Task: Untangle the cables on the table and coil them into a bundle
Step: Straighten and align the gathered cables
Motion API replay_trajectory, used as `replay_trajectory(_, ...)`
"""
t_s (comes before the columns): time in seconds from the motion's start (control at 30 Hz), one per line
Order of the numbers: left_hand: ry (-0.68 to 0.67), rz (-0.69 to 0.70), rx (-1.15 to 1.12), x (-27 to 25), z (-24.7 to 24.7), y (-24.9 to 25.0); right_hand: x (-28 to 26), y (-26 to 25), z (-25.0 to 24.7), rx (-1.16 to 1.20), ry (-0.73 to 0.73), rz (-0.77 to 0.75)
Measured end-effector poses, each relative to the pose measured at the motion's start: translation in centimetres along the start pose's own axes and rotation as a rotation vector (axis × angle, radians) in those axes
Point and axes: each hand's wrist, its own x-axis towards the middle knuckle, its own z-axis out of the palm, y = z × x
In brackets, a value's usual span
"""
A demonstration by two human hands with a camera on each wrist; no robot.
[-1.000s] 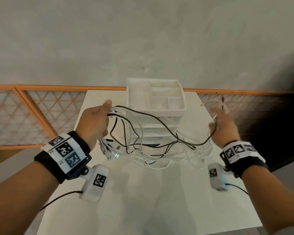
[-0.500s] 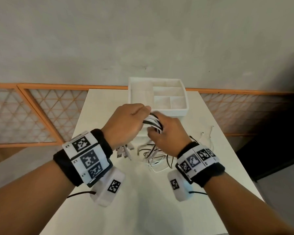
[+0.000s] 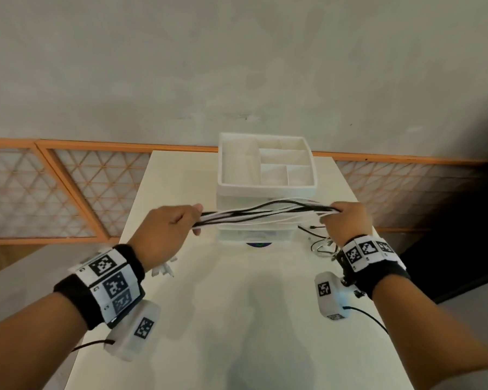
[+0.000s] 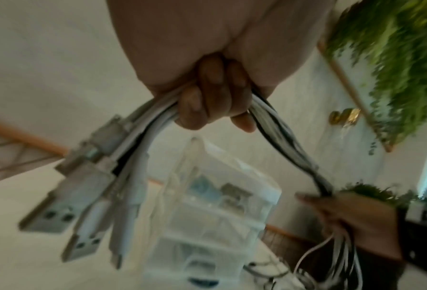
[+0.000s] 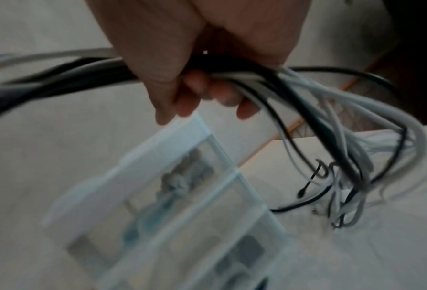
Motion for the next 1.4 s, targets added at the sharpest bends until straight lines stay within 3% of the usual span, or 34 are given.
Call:
replay_trajectory(0.13,-0.247,-0.281,-0.221,-0.2,2.5,-3.4,-0.1,-2.1,-0.7,0.232,0.073,-0.108)
replay_trajectory(0.27,-0.408,-0.375,-0.440,-0.3,4.0,-3.2,-1.0,-4.3,-0.8,0.332,0.055,-0.207)
replay_trajectory(0.4,-0.422,-0.212,-0.492,1.6,3.5,1.9,-2.7,-6.5,-0.8,0.270,0.010,-0.357)
replay_trajectory(0.53,-0.589,0.054,-0.498,1.5,3.7,8.5,-3.2,-7.4,-0.6,0.300,-0.014,-0.314)
replay_trajectory(0.6,-0.526,0.064,-0.494,0.9,4.5,10.1,-2.9,-7.1,-0.7,0.332,0.003,-0.289)
replay_trajectory(0.67,-0.340,0.050,-0.510,0.9,4.8,10.3,-2.7,-6.8,-0.9,0.327,0.007,-0.321)
replay_trajectory(0.77,-0.111,0.027,-0.543,1.8,3.6,10.3,-2.5,-4.6,-0.7,0.332,-0.128,-0.386)
replay_trajectory(0.9,-0.057,0.047,-0.521,3.1,0.8,10.2,-2.7,0.2,0.7,0.012,-0.287,-0.292)
replay_trajectory(0.97,-0.060,0.031,-0.324,3.3,0.3,9.4,-2.5,0.4,0.4,0.059,-0.238,-0.276)
replay_trajectory(1.03,-0.018,-0.015,-0.176,3.3,0.3,8.4,-1.9,-0.7,-0.7,0.360,-0.056,-0.266)
replay_trajectory(1.1,0.075,-0.059,-0.162,3.5,0.2,7.6,-1.4,-1.4,-1.9,0.570,0.061,-0.280)
replay_trajectory(1.13,0.127,-0.059,-0.200,3.6,-0.1,7.5,-1.4,-1.3,-2.0,0.551,0.032,-0.295)
replay_trajectory(1.2,0.201,-0.032,-0.350,3.9,-0.8,7.7,-1.9,-0.3,-0.9,0.325,-0.161,-0.319)
replay_trajectory(1.3,0.185,0.017,-0.492,3.9,-1.6,8.6,-2.7,2.7,2.3,-0.124,-0.362,-0.342)
replay_trajectory(1.4,0.055,0.017,-0.475,3.6,-1.9,9.0,-2.8,2.9,2.6,-0.191,-0.339,-0.311)
